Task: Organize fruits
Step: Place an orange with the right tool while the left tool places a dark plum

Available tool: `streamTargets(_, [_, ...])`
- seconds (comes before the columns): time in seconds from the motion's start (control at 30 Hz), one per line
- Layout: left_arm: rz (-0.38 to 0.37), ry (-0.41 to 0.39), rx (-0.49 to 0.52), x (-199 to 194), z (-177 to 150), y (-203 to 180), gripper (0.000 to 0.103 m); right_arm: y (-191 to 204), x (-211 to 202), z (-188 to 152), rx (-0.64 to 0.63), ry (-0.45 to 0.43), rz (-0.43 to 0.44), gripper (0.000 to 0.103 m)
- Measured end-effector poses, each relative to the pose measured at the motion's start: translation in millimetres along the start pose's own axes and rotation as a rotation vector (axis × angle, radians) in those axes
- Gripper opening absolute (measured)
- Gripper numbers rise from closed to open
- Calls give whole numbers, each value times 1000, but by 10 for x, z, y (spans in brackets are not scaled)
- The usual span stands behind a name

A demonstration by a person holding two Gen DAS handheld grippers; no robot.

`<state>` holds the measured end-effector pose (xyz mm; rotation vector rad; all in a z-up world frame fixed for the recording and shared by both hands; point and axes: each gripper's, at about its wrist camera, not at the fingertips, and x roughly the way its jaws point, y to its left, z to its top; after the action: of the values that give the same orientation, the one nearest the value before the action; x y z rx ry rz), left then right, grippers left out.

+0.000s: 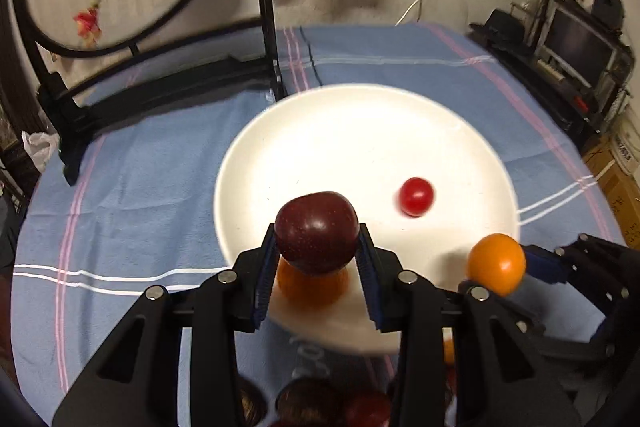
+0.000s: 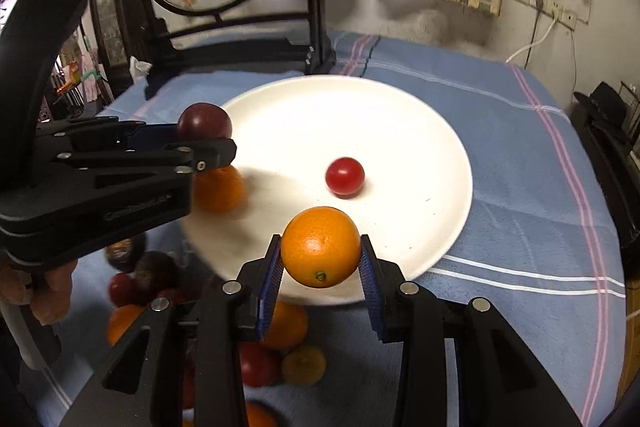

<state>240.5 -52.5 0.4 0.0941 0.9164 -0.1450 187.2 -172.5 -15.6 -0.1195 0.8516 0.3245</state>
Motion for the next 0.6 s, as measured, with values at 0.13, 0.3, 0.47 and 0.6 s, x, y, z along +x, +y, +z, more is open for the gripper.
streamTargets(0.13, [-12, 30, -20, 194, 22, -15, 61, -60, 187, -14, 41, 35, 23, 42])
streamTargets(0.3, [-21, -21, -66, 14, -19, 59, 77, -86, 66, -63, 53, 15, 39, 57])
streamTargets(0.47, [-31, -80, -88, -406, -274, 251, 87, -128, -414, -282, 19, -45, 38, 63])
streamTargets(0.6, [-46, -87, -86, -653, -557, 313, 88, -67, -686, -567, -39, -44, 20, 63])
